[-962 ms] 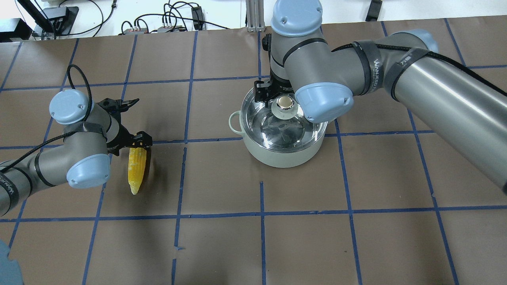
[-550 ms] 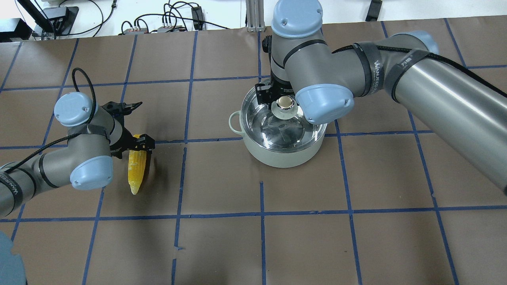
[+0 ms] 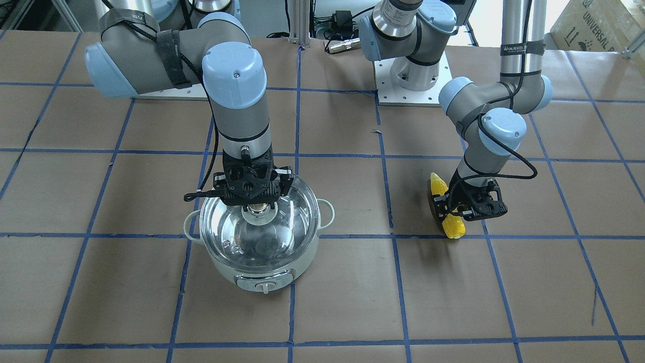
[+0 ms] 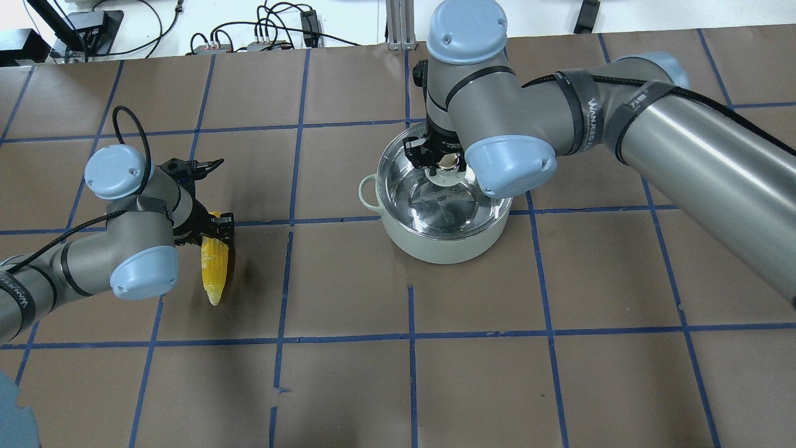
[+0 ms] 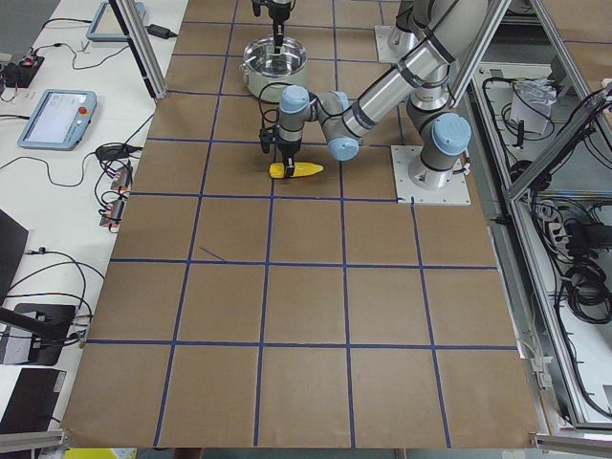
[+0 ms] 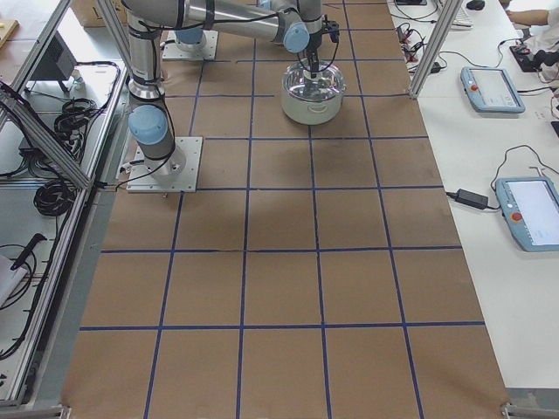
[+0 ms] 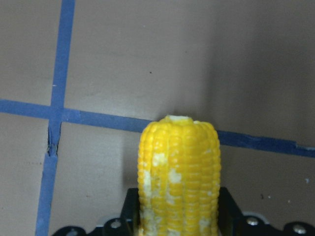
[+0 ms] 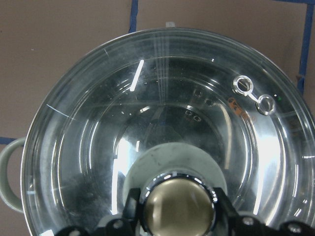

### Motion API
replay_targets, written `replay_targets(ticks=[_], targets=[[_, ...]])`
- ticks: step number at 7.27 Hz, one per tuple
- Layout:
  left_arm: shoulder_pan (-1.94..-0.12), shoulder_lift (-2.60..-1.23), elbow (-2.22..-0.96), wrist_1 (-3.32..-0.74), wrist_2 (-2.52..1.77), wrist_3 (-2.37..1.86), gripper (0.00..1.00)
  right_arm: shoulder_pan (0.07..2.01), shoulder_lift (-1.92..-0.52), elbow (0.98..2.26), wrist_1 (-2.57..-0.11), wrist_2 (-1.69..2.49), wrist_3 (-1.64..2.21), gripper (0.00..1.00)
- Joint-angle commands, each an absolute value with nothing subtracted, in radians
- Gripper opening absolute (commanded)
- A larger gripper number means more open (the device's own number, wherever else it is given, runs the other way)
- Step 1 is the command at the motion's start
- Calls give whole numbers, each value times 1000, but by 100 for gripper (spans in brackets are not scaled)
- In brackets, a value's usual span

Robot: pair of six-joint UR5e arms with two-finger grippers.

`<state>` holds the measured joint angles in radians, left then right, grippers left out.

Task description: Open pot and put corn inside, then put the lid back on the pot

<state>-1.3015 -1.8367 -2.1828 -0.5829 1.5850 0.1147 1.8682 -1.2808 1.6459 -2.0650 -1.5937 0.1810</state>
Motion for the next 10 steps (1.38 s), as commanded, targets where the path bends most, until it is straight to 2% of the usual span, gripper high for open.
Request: replay_targets(ticks=[1,2,3,5,6,8,10], targets=[[-1302,-1829,-2171,-595,1589,110,16,1864,-1281,1643,-2065,-1594,181,68],[-1304,-1818,-2133,-659,1591,109,15,1862,-1282,1640,-2063,-1594,179,66],[-1307,-1766,-2021,-880,1595,88,15,1861,-1282,1637,-2063,-1594,155,54],[-1312,-1663,-1823,-1232,1592,63,13,1859,-1282,1635,-2063,-1594,153,53],[-1351,-1637,-1778,-1314,1591,48,12,1859,-1282,1634,-2063,-1594,153,47],[-1483,-1652,-1721,-1333,1624,-93,12,1858,-1288,1609,-2033,-1601,153,44],[-1543,-1663,-1695,-1362,1623,-188,12,1836,-1346,1533,-1851,-1605,150,44]])
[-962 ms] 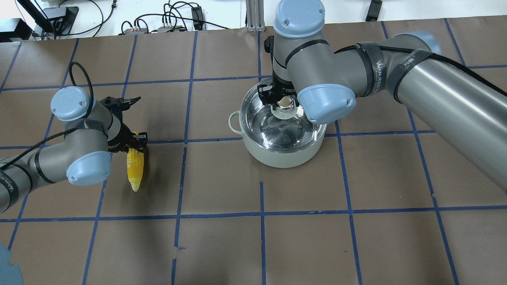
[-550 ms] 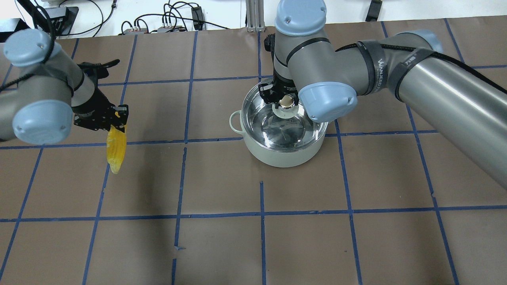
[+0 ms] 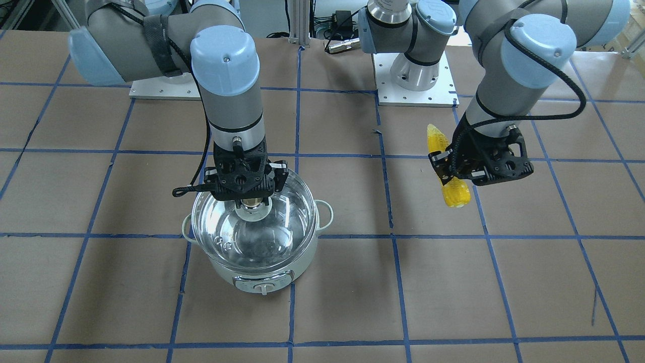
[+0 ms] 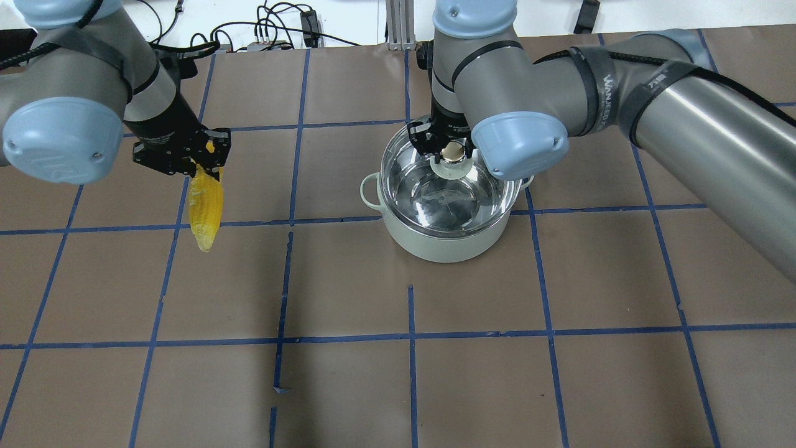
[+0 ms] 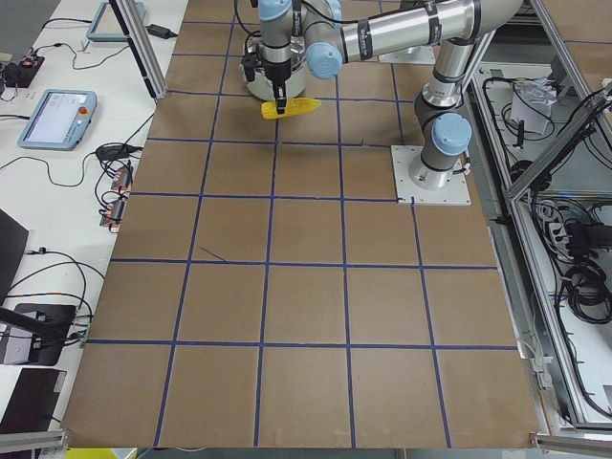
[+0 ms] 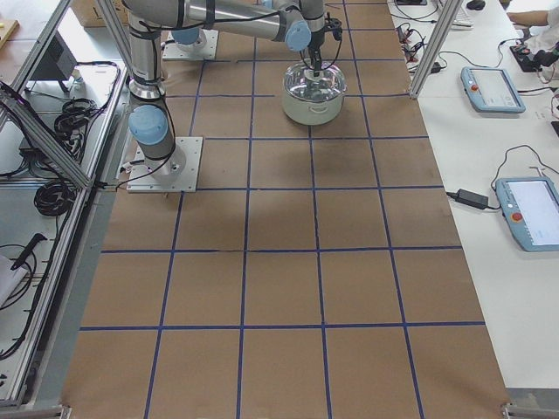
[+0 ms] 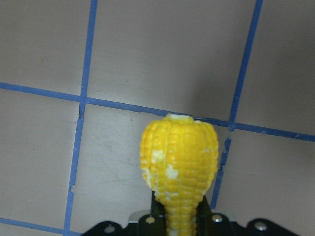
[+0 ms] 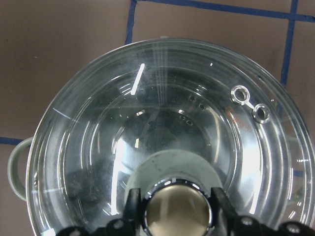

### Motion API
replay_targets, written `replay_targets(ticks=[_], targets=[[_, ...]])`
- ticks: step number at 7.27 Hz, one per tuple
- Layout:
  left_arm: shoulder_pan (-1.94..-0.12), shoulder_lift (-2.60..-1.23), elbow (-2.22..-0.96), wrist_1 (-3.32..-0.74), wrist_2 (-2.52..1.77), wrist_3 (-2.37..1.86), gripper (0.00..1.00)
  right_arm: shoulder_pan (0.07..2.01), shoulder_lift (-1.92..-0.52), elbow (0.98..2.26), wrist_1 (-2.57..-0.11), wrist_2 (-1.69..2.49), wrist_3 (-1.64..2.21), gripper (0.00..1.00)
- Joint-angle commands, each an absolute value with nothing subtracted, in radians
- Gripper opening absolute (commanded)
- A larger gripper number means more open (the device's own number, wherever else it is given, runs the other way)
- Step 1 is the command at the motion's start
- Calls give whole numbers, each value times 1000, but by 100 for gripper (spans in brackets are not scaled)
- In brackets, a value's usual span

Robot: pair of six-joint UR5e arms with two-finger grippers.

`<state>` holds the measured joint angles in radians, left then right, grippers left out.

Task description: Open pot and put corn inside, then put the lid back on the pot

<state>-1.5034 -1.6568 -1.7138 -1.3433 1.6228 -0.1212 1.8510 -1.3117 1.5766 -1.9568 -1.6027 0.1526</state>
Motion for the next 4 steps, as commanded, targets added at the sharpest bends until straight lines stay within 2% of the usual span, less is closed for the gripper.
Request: replay_targets(ticks=[1,4], targets=[[-1548,-1663,-1697,-1364,1617,-213,11,1806,-1379,1516,-1789,-1603,129,44],[-1551,-1680,-1697,-1362,1615,-224,10,1601,-1550,1528,-1593,-1576,-18,45]])
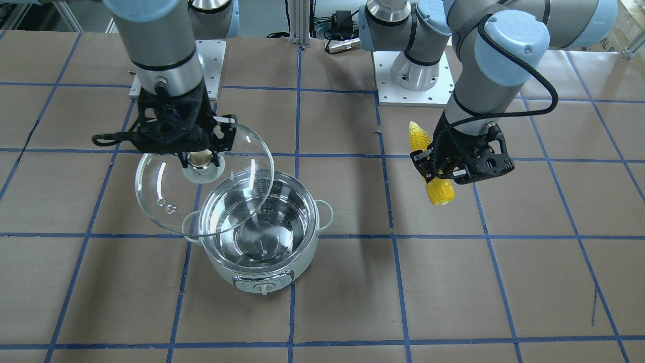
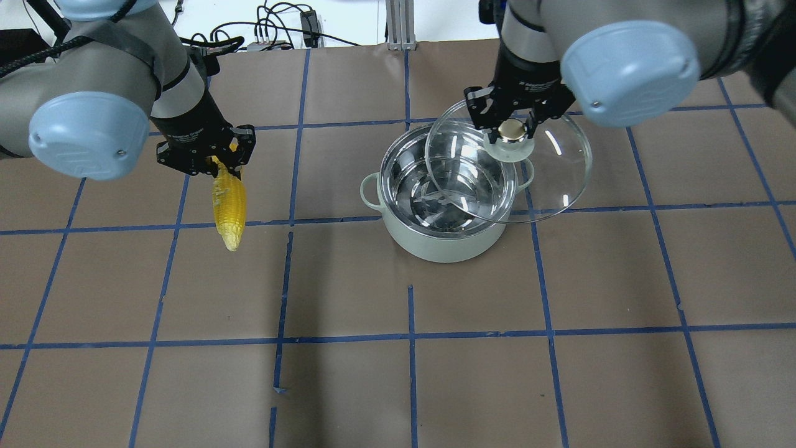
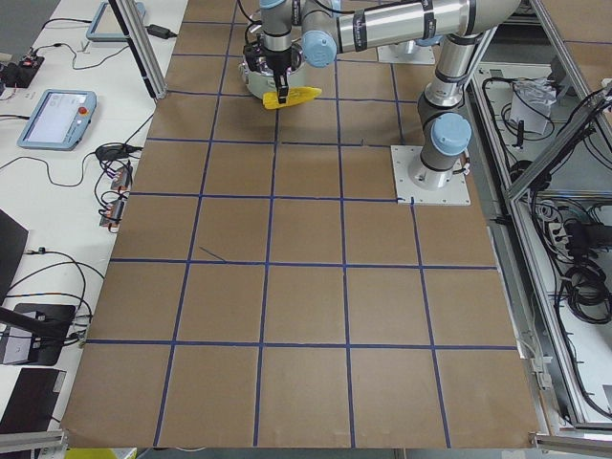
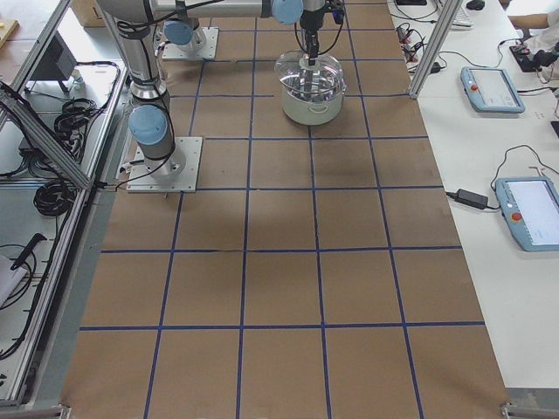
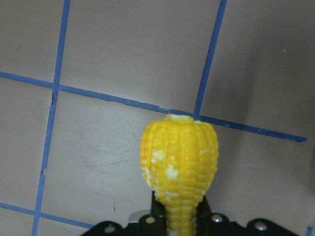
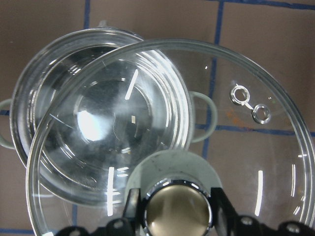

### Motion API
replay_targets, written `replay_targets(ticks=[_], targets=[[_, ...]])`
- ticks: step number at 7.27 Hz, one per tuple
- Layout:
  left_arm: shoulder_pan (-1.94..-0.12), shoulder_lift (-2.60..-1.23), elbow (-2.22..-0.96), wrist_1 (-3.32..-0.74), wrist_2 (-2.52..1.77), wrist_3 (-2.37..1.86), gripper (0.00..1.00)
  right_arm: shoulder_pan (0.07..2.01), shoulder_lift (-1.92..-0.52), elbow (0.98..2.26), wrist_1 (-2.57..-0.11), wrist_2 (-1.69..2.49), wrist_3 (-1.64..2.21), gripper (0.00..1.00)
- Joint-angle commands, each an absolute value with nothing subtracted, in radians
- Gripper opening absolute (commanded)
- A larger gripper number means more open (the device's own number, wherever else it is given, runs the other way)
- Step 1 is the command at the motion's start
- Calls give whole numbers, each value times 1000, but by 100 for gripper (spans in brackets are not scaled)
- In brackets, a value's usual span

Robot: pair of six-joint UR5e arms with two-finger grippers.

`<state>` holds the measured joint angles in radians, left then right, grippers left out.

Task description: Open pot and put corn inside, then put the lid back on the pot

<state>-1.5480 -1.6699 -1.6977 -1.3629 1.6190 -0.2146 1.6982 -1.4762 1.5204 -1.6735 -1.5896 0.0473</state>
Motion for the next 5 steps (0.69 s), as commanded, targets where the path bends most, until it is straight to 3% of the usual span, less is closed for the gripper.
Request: replay_targets(ticks=[1,5], targets=[[-1575,-1680,-1697,-1362,1614,-270,10,1533,-1593,1537,-1544,-1530,-44,45],[-1782,-1735,-1626,-1351,1617,-521,10,1513,-1741,1669,-1566,-1529,-55,45]])
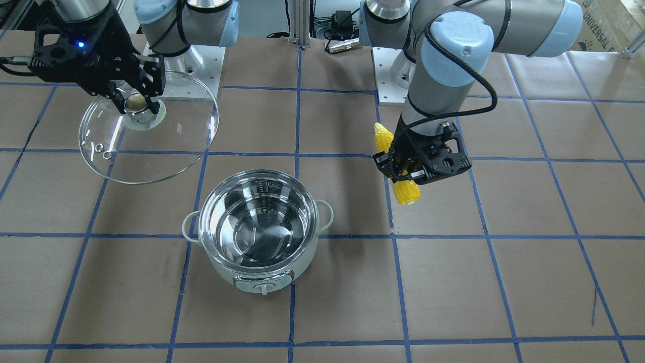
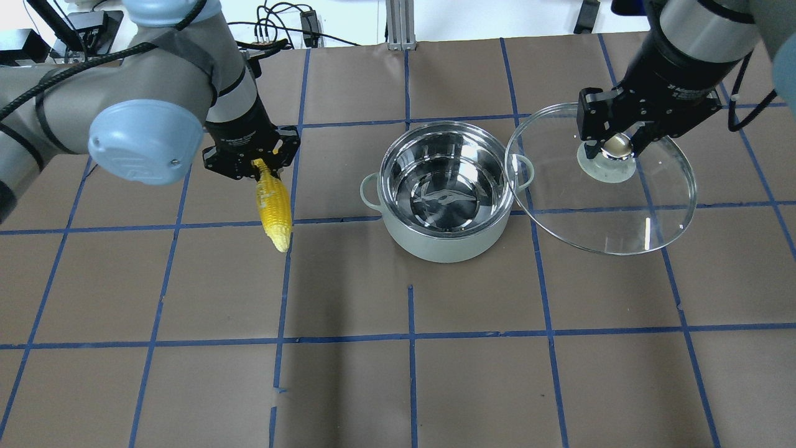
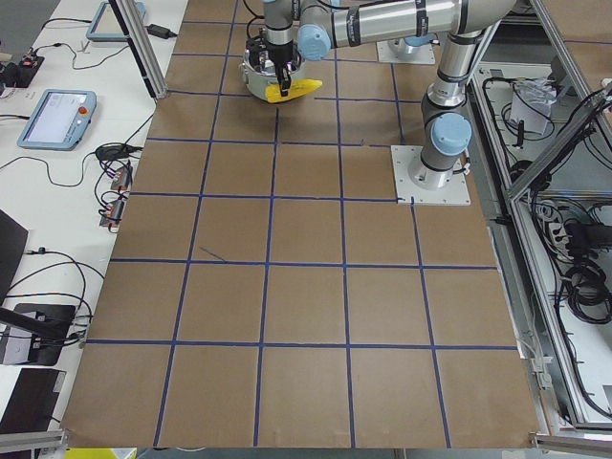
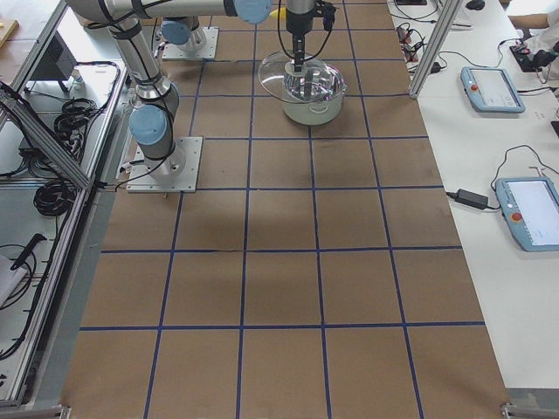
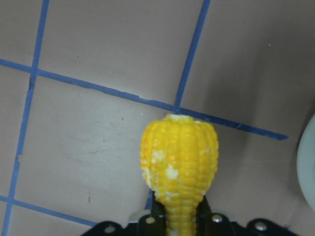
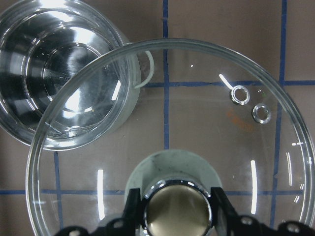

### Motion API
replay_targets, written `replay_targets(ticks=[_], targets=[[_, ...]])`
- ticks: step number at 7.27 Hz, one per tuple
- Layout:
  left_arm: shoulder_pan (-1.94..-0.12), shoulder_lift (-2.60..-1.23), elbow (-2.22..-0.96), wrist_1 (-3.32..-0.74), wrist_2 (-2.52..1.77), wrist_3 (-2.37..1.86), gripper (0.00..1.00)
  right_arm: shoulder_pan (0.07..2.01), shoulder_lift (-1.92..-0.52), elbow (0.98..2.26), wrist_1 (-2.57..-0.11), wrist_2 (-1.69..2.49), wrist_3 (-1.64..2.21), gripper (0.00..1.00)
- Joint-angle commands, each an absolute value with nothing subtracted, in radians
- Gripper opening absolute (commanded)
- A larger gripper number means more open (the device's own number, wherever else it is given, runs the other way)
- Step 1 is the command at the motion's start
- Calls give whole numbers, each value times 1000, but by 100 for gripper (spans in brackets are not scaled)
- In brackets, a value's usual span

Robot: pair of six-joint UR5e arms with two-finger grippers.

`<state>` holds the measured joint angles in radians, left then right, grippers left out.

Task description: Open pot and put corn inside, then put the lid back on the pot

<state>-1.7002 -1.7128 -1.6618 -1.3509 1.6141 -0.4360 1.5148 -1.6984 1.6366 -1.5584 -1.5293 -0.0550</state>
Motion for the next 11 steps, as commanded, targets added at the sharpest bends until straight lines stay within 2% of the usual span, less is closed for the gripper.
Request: replay_targets(ticks=[1,8,11], targets=[[-1843,-1761,-1602,-1348,1611,-607,10,1516,-1737,1648,-1566,-1538,-54,45],[-1999,-2074,-1244,-1344,1542,-736,10,1535,-1657,1637,-1615,-1545,-55,45],[-2006,-2118,-1249,-1295,1542,-625,10,1581,-1655,1638,-1618,-1548,-58,45]])
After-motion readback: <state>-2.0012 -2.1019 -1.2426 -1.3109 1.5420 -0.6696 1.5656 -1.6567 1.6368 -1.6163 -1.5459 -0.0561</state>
